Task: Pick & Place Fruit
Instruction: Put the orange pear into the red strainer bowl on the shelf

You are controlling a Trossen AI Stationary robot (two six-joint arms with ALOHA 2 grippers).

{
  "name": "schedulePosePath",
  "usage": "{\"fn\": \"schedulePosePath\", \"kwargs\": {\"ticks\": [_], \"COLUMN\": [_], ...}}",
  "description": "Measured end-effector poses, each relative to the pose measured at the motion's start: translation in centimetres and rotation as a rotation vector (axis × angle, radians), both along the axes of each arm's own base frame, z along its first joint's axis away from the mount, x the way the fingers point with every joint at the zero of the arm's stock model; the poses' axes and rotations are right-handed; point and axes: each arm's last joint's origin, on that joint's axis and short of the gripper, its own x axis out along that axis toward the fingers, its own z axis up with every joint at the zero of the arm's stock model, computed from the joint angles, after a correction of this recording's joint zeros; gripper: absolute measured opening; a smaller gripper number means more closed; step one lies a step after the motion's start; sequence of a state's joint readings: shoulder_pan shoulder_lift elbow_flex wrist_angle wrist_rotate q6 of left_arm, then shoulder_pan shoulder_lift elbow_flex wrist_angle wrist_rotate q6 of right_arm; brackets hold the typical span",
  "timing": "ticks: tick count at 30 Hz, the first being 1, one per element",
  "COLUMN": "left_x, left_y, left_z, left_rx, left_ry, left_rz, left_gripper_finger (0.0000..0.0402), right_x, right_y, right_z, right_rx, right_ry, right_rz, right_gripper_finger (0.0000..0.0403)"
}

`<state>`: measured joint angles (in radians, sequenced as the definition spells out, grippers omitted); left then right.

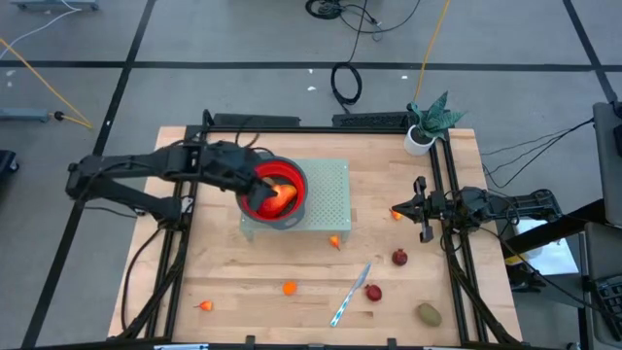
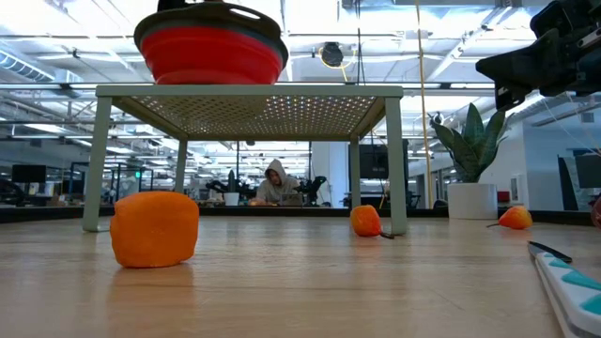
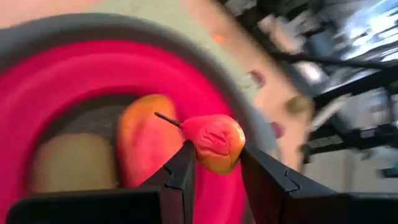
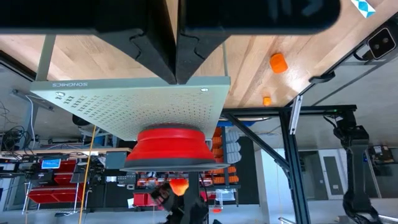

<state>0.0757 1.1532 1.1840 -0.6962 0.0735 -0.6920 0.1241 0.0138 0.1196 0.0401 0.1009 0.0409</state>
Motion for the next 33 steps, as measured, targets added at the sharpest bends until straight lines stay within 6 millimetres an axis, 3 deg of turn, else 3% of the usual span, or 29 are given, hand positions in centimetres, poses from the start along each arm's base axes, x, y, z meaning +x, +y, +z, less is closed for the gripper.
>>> {"fn": "schedulePosePath", "kwargs": {"ticks": [7,12,22,33], "left_x": [1.9,3.5,6.5,6.6], "left_y": [0.4,0.8,2.0,2.6], "left_z": [2.4,2.8,0.9,-0.1], "left_rx": [0.122,0.184,0.185,0.133], "left_ry": [0.175,0.297,0.460,0.541], "left_rz": [0.018,0.028,0.040,0.138], "left_gripper_finger": [0.0104,0.0104,0.0104,0.0104], "right_x": [0.0,0.0,0.0,0.0], "right_y": [0.0,0.0,0.0,0.0], "right_z": [-0.1,-0.1,-0.1,-0.1], "right_rx": [-0.001,-0.001,-0.001,-0.001], "right_ry": [0.007,0.007,0.007,0.007], "right_rz": [-0.001,-0.002,-0.002,-0.002], "right_gripper_finger": [0.0000,0.0000,0.0000,0.0000]}}
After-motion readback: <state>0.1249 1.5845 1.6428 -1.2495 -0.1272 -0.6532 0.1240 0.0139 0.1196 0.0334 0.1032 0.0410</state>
